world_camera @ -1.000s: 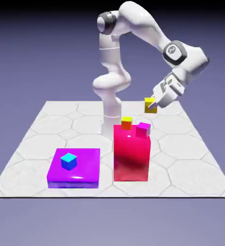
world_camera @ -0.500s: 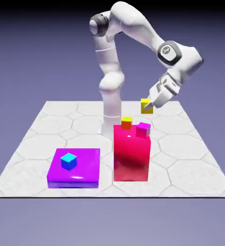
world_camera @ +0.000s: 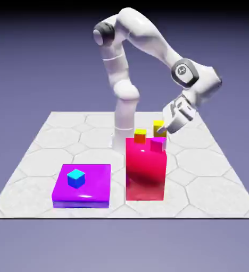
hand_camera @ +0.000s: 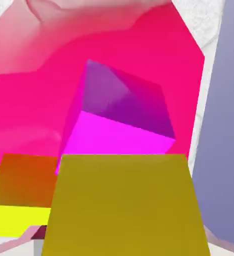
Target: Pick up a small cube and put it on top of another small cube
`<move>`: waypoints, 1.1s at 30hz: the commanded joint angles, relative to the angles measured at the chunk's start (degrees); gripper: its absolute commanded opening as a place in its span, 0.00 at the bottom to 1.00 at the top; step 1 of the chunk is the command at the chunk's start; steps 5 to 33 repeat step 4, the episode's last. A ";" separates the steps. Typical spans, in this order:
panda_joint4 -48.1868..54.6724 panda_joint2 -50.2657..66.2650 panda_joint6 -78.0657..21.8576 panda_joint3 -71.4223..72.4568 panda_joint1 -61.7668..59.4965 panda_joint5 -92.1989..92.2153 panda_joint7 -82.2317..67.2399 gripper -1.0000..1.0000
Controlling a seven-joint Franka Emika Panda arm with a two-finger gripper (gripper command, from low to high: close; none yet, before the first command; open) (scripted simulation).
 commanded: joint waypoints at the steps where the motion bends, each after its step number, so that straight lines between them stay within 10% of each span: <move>1: -0.12 -0.23 0.01 -1.48 1.50 -0.33 0.21 0.00; 2: -0.12 -0.23 0.01 -1.49 1.50 -0.33 0.21 1.00; 33: 0.04 0.09 0.04 0.56 -0.57 -0.01 -0.09 1.00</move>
